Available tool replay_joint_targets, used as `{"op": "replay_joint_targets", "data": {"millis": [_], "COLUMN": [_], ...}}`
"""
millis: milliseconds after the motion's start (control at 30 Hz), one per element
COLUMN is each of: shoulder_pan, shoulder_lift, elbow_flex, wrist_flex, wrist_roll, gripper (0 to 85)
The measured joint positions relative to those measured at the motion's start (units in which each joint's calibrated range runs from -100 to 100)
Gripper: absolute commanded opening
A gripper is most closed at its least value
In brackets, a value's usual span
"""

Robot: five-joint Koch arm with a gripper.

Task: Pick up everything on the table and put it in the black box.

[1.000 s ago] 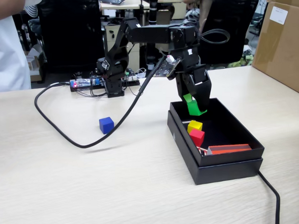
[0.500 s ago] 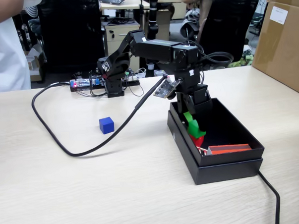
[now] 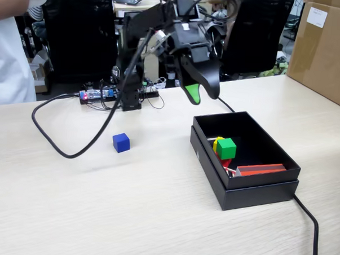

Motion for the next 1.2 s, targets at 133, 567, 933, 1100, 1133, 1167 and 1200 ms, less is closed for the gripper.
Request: {"op": "replay_joint_targets", "data": {"millis": [133,567,933,1100,1133,1167,1200], "shoulder_pan": [-4.88,-13.68,-16.56,-16.95,-16.95,-16.9,-16.65], "shoulder_lift": [-15.66,-16.44,-1.68,4.27,4.92,5.31,5.57], "elbow_flex": [-18.44,-40.8,-40.53,-36.24,-35.69,-35.6,-35.6], "wrist_flex": [-0.15,0.23,2.4,2.94,3.1,3.1,3.1], "wrist_roll": [-5.67,-11.87,-11.72,-11.72,-11.67,-11.67,-11.67], "gripper": [42.6,48.8,47.7,47.6,47.6,47.5,47.5]}}
